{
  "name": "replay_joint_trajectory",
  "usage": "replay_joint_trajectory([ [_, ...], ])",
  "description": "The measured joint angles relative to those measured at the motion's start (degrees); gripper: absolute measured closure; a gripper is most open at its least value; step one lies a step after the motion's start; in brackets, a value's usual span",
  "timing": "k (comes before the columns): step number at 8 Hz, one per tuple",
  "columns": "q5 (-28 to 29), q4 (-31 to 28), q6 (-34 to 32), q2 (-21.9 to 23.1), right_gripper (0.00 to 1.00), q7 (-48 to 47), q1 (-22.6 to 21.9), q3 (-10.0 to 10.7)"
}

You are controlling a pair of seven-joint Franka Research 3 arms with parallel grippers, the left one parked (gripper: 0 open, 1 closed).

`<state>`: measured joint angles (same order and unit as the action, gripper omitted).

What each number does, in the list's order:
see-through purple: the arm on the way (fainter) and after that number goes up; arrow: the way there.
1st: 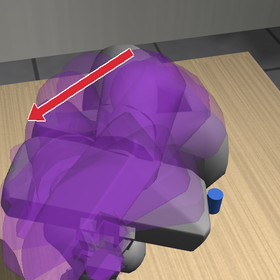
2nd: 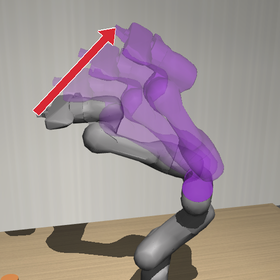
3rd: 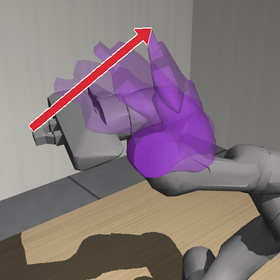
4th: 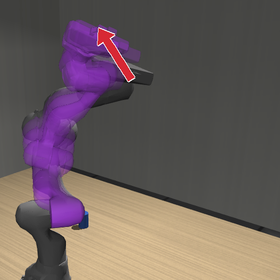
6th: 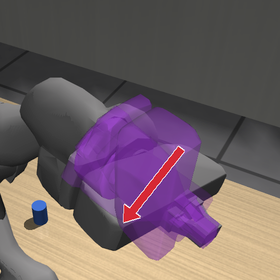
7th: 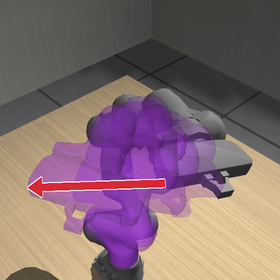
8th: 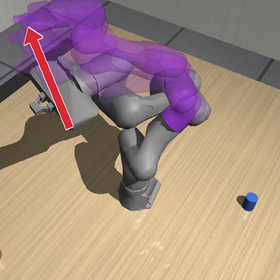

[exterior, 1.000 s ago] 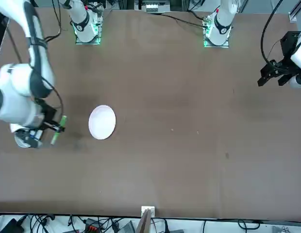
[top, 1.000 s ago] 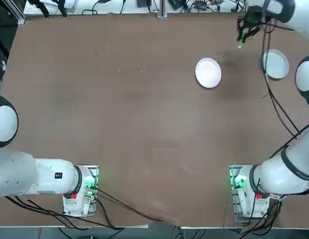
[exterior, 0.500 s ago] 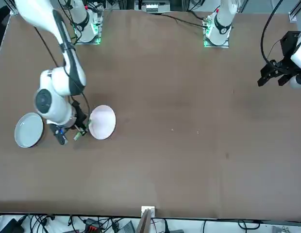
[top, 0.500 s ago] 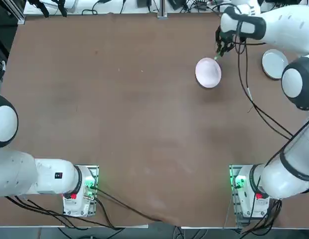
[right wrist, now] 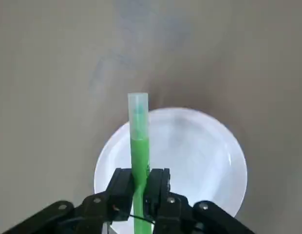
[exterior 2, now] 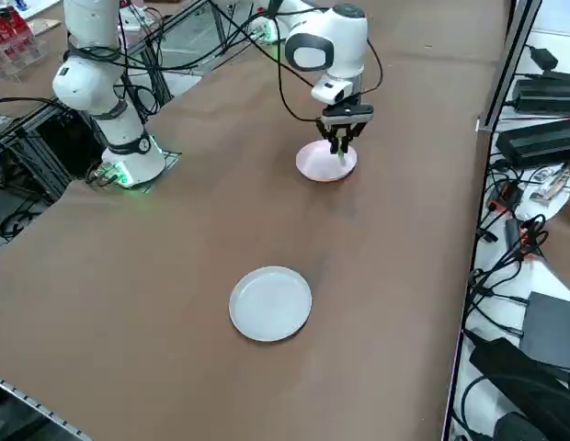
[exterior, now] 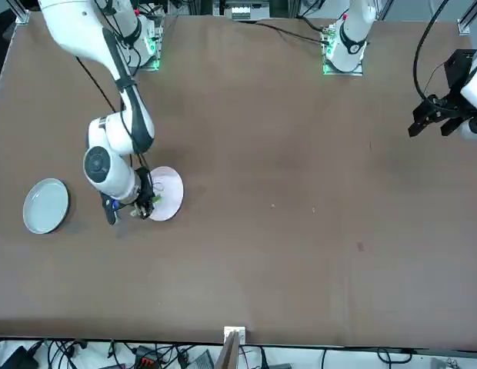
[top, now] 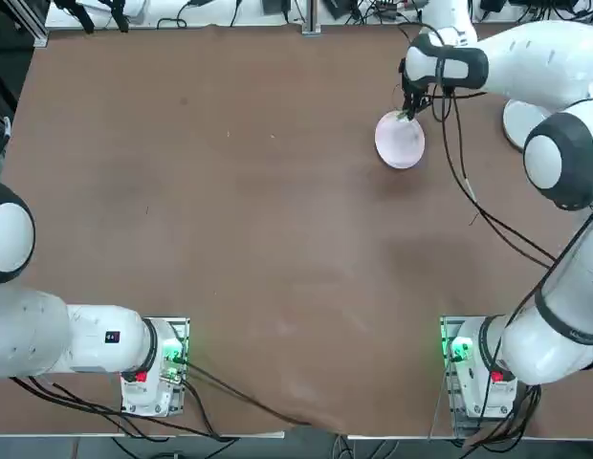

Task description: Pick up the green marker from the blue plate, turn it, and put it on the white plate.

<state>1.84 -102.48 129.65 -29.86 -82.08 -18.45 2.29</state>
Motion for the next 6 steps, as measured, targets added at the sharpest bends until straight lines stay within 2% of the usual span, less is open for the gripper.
replay_joint_trajectory([
  [2,-0.1,0.0,0.1,-1.2,0.85,-5.0,-1.5,0.0],
  [6,-0.1,-0.2,0.1,-4.3,0.85,-6.0,-3.6,0.0],
])
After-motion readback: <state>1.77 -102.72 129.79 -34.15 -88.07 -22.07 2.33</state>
